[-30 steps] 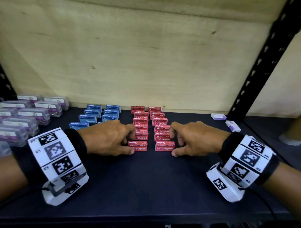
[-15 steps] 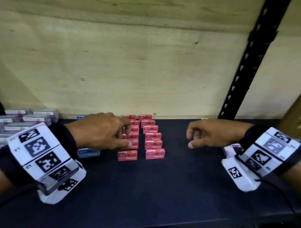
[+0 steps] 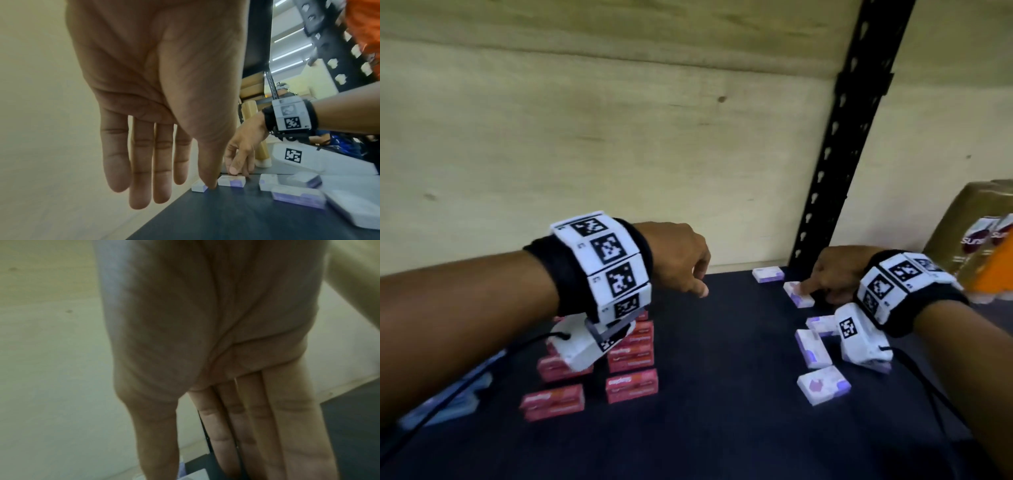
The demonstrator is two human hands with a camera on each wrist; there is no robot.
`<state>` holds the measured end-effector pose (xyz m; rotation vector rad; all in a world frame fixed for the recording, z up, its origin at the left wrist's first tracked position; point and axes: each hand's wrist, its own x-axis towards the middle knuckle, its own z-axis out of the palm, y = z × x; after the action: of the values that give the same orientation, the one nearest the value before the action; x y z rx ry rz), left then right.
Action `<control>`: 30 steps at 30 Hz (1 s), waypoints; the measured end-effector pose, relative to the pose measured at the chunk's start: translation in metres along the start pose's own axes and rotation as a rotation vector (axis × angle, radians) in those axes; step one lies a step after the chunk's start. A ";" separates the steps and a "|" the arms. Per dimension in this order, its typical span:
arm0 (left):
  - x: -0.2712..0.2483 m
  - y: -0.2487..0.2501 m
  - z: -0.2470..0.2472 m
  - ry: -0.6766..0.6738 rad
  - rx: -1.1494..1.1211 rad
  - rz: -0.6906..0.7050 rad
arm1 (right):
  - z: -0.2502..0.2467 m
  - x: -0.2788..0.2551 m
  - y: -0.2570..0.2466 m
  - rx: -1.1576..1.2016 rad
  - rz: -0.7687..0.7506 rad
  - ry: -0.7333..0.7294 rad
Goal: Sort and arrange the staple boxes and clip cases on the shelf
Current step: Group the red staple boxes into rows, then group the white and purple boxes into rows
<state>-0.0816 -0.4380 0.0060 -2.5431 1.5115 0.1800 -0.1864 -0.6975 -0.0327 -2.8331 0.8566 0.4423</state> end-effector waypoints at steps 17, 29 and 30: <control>0.158 0.047 0.013 0.015 -0.076 0.069 | -0.002 0.033 -0.014 -0.188 -0.002 -0.056; 0.152 0.041 0.018 -0.038 -0.071 0.090 | 0.002 0.032 0.001 0.047 -0.045 0.030; 0.147 0.037 0.020 -0.039 -0.080 0.084 | 0.000 0.030 0.000 0.052 -0.040 0.020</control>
<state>-0.0445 -0.5775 -0.0459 -2.5216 1.6291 0.3059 -0.1630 -0.7133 -0.0423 -2.8060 0.8020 0.3817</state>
